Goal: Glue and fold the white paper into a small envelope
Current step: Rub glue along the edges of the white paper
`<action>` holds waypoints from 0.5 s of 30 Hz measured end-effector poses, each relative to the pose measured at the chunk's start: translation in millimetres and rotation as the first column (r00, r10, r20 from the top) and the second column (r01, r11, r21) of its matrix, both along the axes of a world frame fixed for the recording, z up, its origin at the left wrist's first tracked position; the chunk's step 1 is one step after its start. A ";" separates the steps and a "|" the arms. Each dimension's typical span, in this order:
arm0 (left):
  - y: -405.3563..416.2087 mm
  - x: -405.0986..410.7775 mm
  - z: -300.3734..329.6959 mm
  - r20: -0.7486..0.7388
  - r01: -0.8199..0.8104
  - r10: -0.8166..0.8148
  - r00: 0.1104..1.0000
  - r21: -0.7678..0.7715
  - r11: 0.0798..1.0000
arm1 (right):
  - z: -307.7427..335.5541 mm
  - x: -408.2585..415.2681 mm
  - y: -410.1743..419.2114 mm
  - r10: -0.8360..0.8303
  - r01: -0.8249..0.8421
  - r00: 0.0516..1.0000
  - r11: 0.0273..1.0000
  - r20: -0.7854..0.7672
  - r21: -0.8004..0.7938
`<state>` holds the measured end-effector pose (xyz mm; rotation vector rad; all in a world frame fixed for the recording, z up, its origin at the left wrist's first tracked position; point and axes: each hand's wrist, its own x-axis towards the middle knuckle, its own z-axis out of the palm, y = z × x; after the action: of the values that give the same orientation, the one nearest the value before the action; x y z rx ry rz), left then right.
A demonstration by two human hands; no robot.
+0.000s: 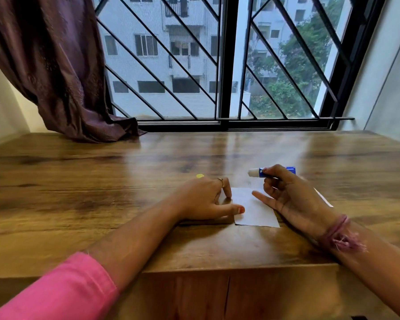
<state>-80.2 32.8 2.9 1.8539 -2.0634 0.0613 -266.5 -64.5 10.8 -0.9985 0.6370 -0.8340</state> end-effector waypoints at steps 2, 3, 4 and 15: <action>-0.7 2.6 1.6 -0.090 0.003 -0.001 0.996 0.015 1.000 | -1.4 3.8 4.4 -0.034 0.033 0.999 0.999 -0.025 -0.039; -1.4 5.2 2.2 -0.137 -0.003 0.005 0.991 0.010 1.000 | -2.5 5.6 6.5 -0.046 0.044 0.998 0.997 -0.036 -0.068; -2.0 8.5 2.5 -0.181 -0.016 0.016 0.983 0.000 1.000 | -3.6 7.2 8.8 -0.054 0.049 0.997 0.994 -0.048 -0.101; -0.2 36.2 4.2 -0.338 0.082 -0.045 0.940 0.098 0.992 | -3.5 -3.8 4.2 0.341 -0.389 0.918 0.874 -0.200 -0.291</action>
<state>-44.0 32.6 7.2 1.7164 -1.9168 -0.3690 -270.3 -60.3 7.3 -1.4414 0.4136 -0.5394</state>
